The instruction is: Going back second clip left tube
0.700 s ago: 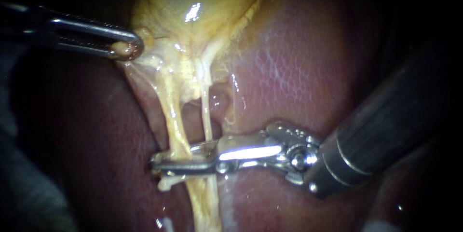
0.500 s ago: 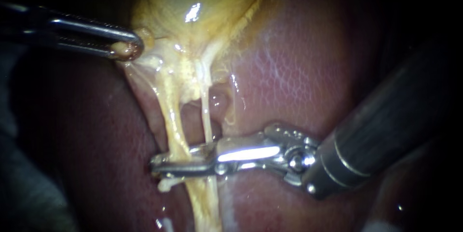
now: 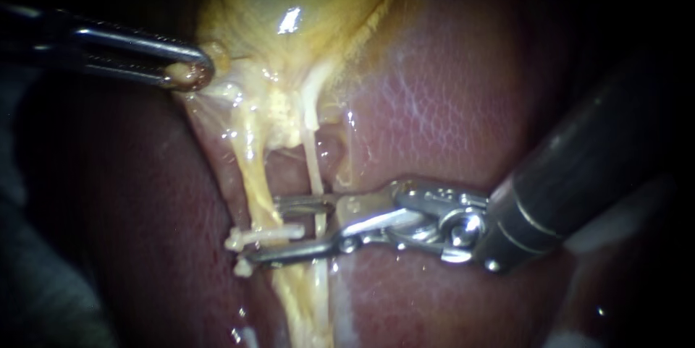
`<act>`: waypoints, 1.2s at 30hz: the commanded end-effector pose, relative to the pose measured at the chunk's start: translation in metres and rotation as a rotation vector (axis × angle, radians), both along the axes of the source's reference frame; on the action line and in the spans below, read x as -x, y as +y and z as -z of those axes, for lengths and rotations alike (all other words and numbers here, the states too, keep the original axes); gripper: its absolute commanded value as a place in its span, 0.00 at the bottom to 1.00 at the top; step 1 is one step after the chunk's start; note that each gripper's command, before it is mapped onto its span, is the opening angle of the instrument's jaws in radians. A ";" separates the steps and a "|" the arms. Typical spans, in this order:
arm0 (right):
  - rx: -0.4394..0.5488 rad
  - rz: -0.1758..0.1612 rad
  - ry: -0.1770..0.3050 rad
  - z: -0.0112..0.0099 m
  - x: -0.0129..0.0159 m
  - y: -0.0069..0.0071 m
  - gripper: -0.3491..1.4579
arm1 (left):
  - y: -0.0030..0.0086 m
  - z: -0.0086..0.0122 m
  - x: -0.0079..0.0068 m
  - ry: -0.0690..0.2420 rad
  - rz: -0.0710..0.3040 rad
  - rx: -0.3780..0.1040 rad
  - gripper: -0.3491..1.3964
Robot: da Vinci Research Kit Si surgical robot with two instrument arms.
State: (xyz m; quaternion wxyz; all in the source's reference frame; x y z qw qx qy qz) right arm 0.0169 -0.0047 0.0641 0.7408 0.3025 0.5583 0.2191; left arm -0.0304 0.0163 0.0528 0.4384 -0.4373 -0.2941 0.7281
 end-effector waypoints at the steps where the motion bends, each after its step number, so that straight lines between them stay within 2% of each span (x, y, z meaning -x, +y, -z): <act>1: 0.031 0.009 -0.001 0.0006 0.0007 0.0003 0.47 | 0.0000 0.0001 0.0000 0.000 0.000 0.000 0.00; 3: 0.083 0.035 -0.007 0.0017 0.0018 0.0009 0.47 | 0.0000 0.0001 -0.0001 -0.001 0.000 0.000 0.00; 8: 0.221 0.130 -0.042 0.0064 0.0059 0.0037 0.47 | 0.0001 0.0001 -0.0001 0.001 0.003 0.001 0.00; 10: 0.256 0.128 -0.059 0.0085 0.0080 0.0050 0.47 | 0.0001 0.0001 -0.0001 0.001 0.003 0.001 0.00; 14: 0.293 0.114 -0.068 0.0111 0.0117 0.0069 0.47 | 0.0001 0.0001 -0.0001 0.001 0.002 0.001 0.00; 19: 0.312 0.091 -0.094 0.0121 0.0149 0.0078 0.47 | 0.0001 0.0000 -0.0001 0.001 0.003 0.001 0.00; 22: 0.326 0.101 -0.104 0.0122 0.0157 0.0079 0.47 | 0.0003 -0.0002 -0.0001 0.001 0.003 0.002 0.00; 25: 0.331 0.129 -0.127 0.0122 0.0160 0.0079 0.47 | 0.0003 -0.0011 0.0001 0.002 0.003 0.005 0.00; 27: 0.332 0.134 -0.131 0.0123 0.0160 0.0078 0.47 | 0.0002 -0.0018 0.0003 0.004 0.004 0.009 0.00; 30: 0.332 0.134 -0.130 0.0124 0.0160 0.0077 0.47 | -0.0002 -0.0033 0.0011 0.010 0.011 0.018 0.00; 36: 0.330 0.139 -0.126 0.0125 0.0160 0.0076 0.47 | -0.0013 -0.0070 0.0040 0.006 -0.011 0.023 0.00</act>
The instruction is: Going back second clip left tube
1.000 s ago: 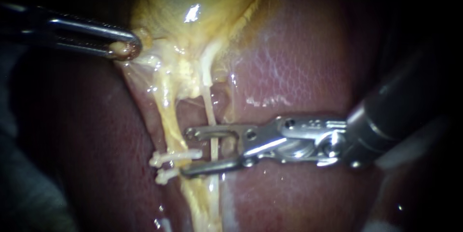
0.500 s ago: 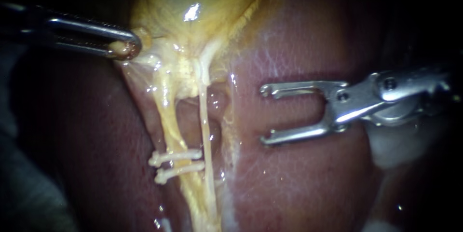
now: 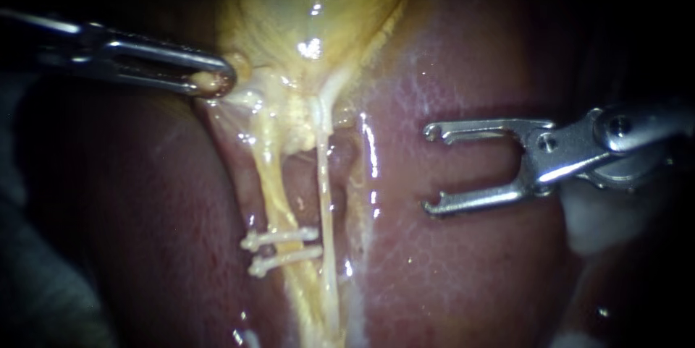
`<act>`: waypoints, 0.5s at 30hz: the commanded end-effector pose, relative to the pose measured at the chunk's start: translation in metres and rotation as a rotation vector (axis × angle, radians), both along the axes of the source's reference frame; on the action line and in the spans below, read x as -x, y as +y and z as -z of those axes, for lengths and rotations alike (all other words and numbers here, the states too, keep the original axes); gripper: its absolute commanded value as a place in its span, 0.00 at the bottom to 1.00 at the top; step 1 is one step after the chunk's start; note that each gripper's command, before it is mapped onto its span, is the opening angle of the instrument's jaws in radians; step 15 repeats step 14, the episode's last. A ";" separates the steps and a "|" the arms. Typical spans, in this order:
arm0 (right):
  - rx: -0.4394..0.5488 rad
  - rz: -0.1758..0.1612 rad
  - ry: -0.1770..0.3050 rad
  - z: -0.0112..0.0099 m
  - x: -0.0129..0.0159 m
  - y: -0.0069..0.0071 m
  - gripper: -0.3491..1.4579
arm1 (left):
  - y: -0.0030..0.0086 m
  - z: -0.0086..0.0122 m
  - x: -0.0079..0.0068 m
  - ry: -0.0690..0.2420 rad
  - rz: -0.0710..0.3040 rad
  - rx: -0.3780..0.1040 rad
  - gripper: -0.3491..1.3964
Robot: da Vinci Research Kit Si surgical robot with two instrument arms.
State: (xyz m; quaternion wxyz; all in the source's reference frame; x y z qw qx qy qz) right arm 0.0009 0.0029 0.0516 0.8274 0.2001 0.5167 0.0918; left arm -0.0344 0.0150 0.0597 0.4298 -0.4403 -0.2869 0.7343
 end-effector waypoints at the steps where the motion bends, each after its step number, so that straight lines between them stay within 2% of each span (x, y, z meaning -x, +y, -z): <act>1: 0.000 0.002 0.001 0.0000 0.0000 0.0000 0.47 | -0.0002 -0.0005 0.0004 0.004 -0.006 -0.001 0.00; 5: 0.005 0.004 0.003 0.0000 0.0001 0.0000 0.47 | -0.0008 -0.0017 0.0012 0.008 -0.015 -0.011 0.00; 15: -0.004 0.021 0.014 0.0003 -0.0001 -0.0004 0.47 | -0.0006 -0.0015 0.0011 0.006 -0.017 -0.013 0.00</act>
